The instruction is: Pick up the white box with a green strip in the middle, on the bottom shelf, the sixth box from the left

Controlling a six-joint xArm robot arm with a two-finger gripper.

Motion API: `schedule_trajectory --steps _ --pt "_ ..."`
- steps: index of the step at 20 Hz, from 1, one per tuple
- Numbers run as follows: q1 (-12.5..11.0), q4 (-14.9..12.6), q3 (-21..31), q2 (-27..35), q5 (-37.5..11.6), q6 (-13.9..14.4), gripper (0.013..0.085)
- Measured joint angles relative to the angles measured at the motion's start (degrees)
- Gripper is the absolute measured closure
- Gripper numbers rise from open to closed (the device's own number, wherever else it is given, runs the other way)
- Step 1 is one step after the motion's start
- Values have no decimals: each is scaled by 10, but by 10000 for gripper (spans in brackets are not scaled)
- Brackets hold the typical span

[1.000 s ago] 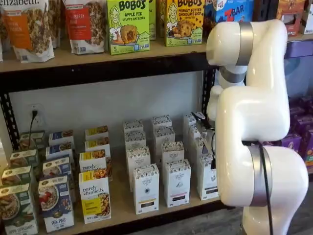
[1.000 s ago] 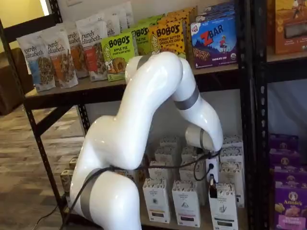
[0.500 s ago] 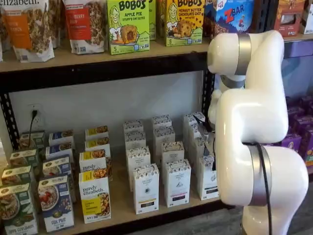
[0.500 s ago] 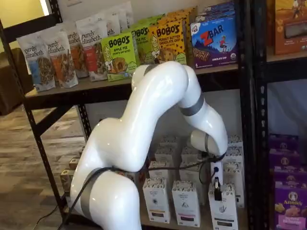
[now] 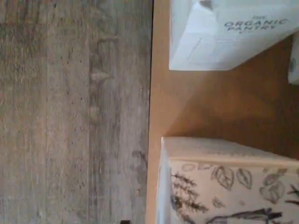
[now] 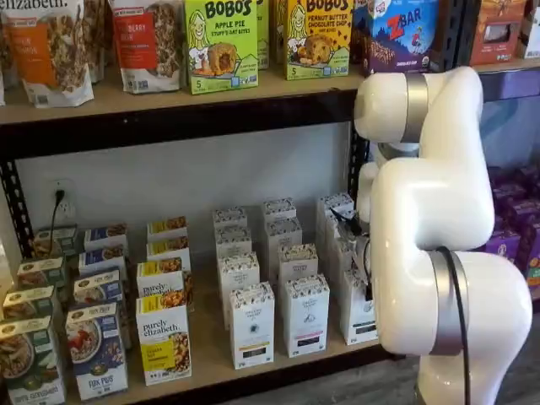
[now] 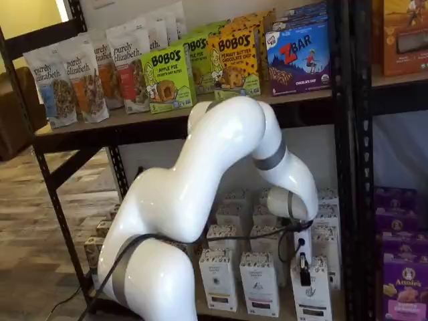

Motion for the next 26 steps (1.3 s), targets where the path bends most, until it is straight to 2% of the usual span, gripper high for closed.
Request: schedule_trajectory --steps 3,6,7,10,12,15,16,21,26 --pt "1 -21 -5 7 4 19 130" --pt "1 -24 -3 9 -5 22 130" --pt "0 -24 -2 10 -8 22 170" --pt "1 -15 -2 12 -14 14 210" --pt "1 -9 -4 13 -14 9 290" --pt "1 -4 -7 14 -11 5 330" --pt "1 -4 -8 14 -10 5 370" --pt "2 -24 -11 13 -4 24 370" --pt "3 -33 -9 12 -2 32 370"
